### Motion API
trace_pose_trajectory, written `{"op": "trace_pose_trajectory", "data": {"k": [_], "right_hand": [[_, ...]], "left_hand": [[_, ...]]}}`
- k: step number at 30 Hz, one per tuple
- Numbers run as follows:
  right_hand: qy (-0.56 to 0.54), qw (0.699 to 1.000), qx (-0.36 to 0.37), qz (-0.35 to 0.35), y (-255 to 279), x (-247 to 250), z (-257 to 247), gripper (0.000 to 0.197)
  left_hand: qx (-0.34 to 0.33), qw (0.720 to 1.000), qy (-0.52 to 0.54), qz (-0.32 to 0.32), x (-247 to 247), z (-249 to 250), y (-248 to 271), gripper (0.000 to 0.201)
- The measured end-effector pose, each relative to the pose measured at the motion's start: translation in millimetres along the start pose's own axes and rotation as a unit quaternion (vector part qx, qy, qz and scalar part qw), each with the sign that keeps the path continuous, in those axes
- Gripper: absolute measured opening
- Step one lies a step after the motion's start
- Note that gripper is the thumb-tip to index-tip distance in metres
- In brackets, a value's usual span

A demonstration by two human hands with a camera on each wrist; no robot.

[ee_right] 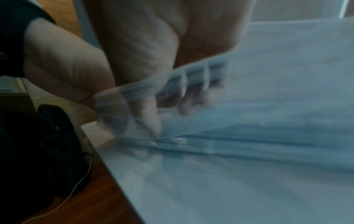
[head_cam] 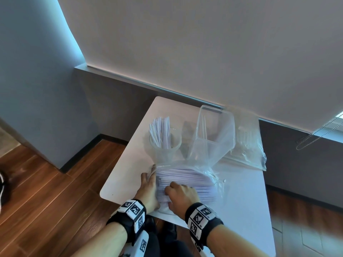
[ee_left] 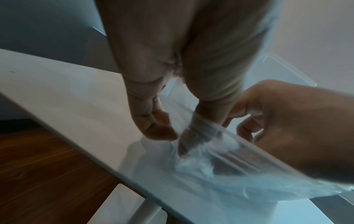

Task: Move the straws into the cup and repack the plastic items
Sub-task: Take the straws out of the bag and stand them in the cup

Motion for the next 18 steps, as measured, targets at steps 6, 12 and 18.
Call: {"op": "trace_pose_trajectory", "data": {"k": [6, 12, 18], "right_hand": [[0.023, 1.000, -0.001, -0.011, 6.0, -4.5, -1.3, 0.029], [0.039, 0.999, 0.001, -0.011, 3.8, -2.9, -3.2, 0.028], [0.054, 0.998, 0.008, -0.021, 4.1, -4.0, -8.6, 0.025]], "left_hand": [[-0.015, 1.000, 0.001, 0.000, -1.2, -1.2, 3.1, 0.132], [-0.014, 1.000, 0.012, -0.003, -1.0, -1.3, 3.5, 0.132], [-0.011, 1.000, 0.022, -0.005, 1.6, -0.4, 2.3, 0.132]]}}
Point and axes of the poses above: each hand's wrist, its own y-axis away from the middle knuckle, its own x-axis out of the back of the hand, z = x × y, the point moved 8 cm from there along -y, towards the middle knuckle, and after that the axes turned 8 degrees about y, right-handed, at the moved point
